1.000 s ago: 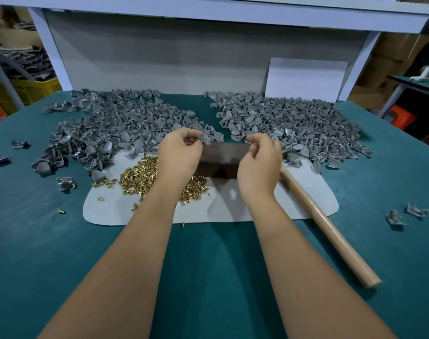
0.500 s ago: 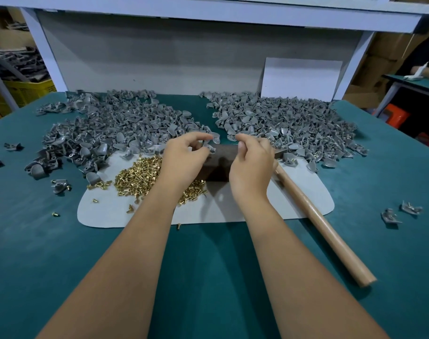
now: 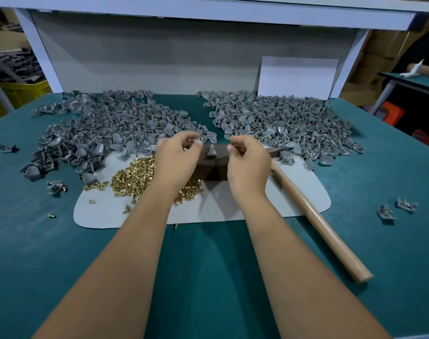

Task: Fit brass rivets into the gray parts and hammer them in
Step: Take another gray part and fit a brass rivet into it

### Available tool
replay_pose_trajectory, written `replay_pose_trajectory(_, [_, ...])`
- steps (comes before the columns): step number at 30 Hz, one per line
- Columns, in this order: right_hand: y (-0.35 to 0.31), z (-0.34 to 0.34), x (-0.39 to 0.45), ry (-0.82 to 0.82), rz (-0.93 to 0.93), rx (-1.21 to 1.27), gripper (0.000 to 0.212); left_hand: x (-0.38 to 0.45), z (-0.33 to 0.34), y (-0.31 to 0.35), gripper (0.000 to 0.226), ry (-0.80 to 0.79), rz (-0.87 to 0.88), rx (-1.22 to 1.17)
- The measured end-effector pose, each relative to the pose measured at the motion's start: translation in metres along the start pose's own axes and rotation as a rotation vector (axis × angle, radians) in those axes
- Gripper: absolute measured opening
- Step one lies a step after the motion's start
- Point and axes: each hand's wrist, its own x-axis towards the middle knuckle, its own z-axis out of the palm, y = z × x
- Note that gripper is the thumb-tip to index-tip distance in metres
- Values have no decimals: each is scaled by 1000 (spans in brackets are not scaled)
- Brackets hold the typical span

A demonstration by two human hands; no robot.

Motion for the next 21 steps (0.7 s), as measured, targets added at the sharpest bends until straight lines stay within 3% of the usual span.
replay_pose_trajectory(4, [-2, -1, -1, -19, -2, 18, 9, 2, -2, -1, 53, -73, 29, -24])
replay_pose_trajectory(7, [-3, -1, -2, -42, -15, -9, 11, -2, 1, 2, 61, -165, 94, -47])
replay_pose_trajectory(13, [-2, -1, 0, -104, -4, 6, 19, -5, 7, 4, 45, -135, 142, 13])
replay_pose_trajectory(21, [-1, -2, 2, -91, 29, 102, 9, -3, 5, 2, 26, -65, 123, 27])
